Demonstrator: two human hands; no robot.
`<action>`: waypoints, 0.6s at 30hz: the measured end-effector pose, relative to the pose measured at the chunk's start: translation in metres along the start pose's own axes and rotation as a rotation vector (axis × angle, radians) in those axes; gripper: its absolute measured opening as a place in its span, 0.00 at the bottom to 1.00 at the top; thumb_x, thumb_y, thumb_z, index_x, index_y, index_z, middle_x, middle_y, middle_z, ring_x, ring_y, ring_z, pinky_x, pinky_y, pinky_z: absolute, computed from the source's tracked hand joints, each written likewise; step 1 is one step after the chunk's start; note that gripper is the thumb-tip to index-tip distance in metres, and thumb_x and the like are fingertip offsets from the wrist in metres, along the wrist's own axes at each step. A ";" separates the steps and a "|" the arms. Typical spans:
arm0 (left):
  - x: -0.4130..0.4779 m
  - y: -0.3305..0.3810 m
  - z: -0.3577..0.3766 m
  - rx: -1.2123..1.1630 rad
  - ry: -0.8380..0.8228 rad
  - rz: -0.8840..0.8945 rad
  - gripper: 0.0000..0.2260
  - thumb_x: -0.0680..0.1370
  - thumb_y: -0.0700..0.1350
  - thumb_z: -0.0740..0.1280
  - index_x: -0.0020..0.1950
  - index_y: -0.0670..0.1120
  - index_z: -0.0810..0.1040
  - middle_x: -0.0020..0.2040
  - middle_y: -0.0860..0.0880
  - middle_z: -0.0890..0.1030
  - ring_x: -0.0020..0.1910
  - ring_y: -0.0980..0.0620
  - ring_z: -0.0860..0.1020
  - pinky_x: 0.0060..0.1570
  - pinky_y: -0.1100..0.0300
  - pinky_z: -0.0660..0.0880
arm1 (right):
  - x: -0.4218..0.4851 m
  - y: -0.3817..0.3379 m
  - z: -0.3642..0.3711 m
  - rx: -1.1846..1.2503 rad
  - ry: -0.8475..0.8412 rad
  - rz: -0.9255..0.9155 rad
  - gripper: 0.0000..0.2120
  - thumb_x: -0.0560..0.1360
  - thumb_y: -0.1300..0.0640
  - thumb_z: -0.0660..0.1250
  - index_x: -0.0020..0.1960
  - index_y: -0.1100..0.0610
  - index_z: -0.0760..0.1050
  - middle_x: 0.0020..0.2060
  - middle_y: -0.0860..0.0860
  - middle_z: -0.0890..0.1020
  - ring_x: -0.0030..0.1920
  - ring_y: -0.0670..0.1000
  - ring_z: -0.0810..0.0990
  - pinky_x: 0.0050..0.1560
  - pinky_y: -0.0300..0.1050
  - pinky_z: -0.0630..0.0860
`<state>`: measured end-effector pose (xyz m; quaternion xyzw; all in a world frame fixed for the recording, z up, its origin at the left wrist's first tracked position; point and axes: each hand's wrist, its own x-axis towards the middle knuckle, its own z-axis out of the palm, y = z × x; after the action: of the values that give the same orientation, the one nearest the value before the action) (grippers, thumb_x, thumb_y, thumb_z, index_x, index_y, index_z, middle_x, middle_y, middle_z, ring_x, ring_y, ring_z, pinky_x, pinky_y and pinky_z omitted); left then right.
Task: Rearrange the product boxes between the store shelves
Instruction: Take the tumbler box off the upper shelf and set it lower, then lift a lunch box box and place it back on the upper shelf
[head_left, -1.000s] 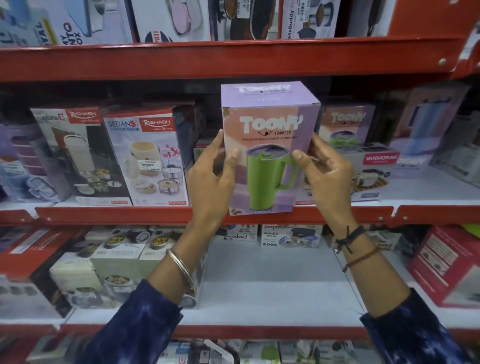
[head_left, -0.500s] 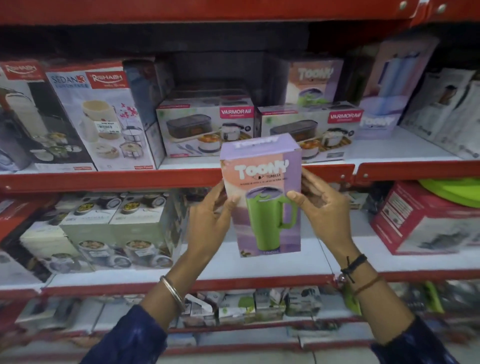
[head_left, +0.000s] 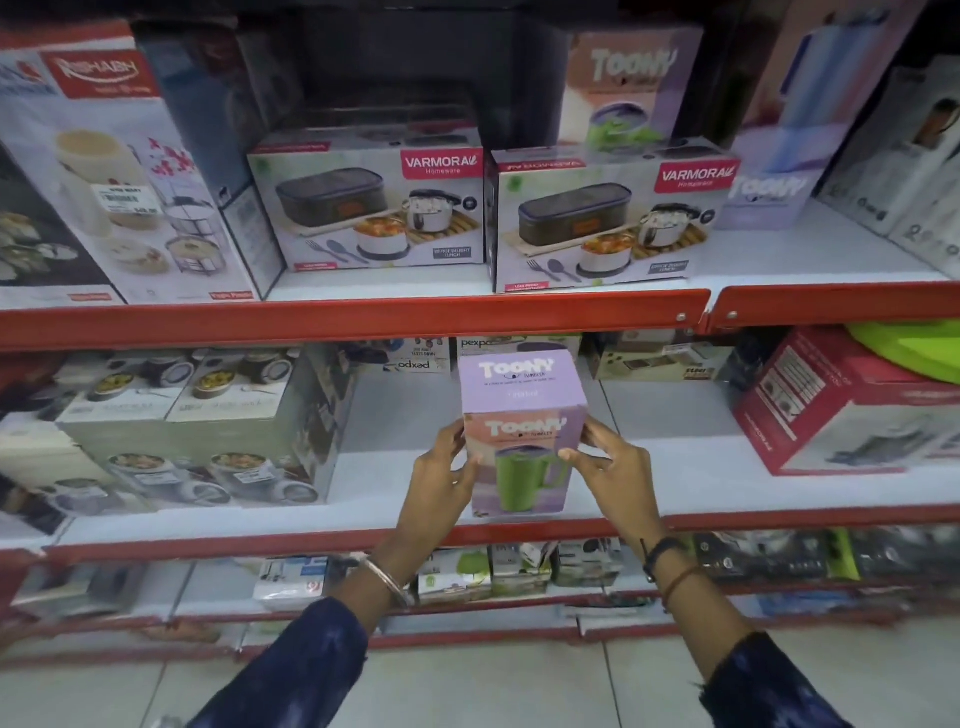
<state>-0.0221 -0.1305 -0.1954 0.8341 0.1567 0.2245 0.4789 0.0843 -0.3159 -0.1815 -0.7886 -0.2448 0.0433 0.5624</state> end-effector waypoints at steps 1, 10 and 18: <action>0.002 -0.006 0.004 0.013 -0.008 -0.005 0.21 0.77 0.36 0.64 0.69 0.43 0.66 0.62 0.46 0.78 0.65 0.49 0.74 0.52 0.63 0.78 | 0.002 0.007 0.003 -0.003 -0.003 0.014 0.23 0.72 0.64 0.70 0.66 0.57 0.73 0.60 0.47 0.77 0.60 0.48 0.77 0.49 0.22 0.72; 0.010 -0.031 0.032 0.052 0.022 -0.065 0.21 0.79 0.39 0.62 0.71 0.44 0.63 0.66 0.44 0.76 0.65 0.47 0.75 0.60 0.52 0.76 | 0.017 0.049 0.019 -0.045 0.017 0.065 0.21 0.75 0.59 0.68 0.67 0.55 0.72 0.59 0.55 0.81 0.59 0.51 0.79 0.55 0.35 0.76; 0.006 -0.014 0.028 0.096 0.114 0.082 0.21 0.78 0.44 0.59 0.71 0.41 0.62 0.71 0.44 0.65 0.69 0.59 0.64 0.69 0.64 0.63 | 0.010 0.041 0.011 -0.055 0.056 0.047 0.23 0.74 0.55 0.68 0.68 0.52 0.69 0.62 0.49 0.77 0.58 0.51 0.77 0.58 0.45 0.75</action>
<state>-0.0028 -0.1407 -0.2188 0.8477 0.1599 0.2834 0.4189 0.1026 -0.3119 -0.2205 -0.8103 -0.2114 0.0278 0.5459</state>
